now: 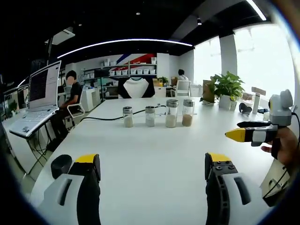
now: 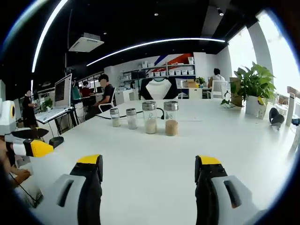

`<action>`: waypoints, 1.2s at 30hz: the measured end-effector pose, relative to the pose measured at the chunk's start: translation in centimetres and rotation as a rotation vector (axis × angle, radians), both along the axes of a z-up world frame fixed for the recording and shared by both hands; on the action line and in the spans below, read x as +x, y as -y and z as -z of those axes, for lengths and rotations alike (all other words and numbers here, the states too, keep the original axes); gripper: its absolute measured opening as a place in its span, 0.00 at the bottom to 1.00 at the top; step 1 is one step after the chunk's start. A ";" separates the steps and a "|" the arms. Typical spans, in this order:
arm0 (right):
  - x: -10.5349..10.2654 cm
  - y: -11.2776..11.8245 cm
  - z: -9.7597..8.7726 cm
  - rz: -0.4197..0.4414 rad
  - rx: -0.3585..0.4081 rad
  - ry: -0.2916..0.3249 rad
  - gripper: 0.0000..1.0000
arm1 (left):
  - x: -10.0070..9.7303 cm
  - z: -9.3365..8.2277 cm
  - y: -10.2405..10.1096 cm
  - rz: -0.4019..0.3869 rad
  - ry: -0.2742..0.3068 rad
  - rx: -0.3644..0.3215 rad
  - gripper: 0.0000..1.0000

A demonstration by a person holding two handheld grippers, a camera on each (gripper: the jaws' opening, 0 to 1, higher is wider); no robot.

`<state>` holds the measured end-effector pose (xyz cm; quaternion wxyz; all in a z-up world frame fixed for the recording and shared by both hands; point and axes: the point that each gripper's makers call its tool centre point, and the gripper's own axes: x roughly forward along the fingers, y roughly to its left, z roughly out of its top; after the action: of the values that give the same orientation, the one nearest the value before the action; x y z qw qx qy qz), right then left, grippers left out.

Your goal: Rotate the seasoning bottle until the label or dispensing opening points toward the visible target arrow and the bottle remains upright within the marked orientation range

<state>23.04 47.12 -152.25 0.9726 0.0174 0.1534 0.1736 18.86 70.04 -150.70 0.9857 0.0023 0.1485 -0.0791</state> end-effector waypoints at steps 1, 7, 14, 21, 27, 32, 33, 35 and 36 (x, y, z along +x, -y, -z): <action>0.0 0.0 0.0 -0.001 0.001 0.000 0.80 | 0.0 0.0 0.0 0.001 0.001 0.000 0.98; 0.0 0.2 0.1 0.001 0.003 -0.001 0.80 | 0.0 0.1 0.3 0.006 -0.002 0.002 0.98; 0.1 0.1 0.2 0.000 0.003 -0.002 0.80 | 0.2 0.1 0.2 0.007 -0.003 0.002 0.98; 0.2 0.1 0.2 -0.002 0.003 -0.004 0.79 | 0.2 0.2 0.1 0.005 -0.006 0.002 0.98; 0.1 0.1 0.2 -0.003 0.002 -0.004 0.79 | 0.2 0.1 0.1 0.006 -0.004 0.002 0.98; 0.1 0.0 0.1 -0.005 0.003 -0.002 0.79 | 0.2 0.1 0.2 0.009 -0.006 0.003 0.98; 0.0 0.0 0.1 -0.005 0.003 -0.002 0.79 | 0.2 0.1 0.2 0.010 -0.006 0.002 0.98; 0.0 0.0 0.1 -0.005 0.003 -0.002 0.79 | 0.2 0.1 0.2 0.010 -0.007 0.005 0.98; 0.0 0.0 0.1 -0.006 0.003 -0.003 0.79 | 0.2 0.1 0.2 0.010 -0.007 0.004 0.98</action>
<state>23.09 47.08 -152.36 0.9719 0.0188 0.1544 0.1765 19.07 69.81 -150.85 0.9848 0.0049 0.1519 -0.0838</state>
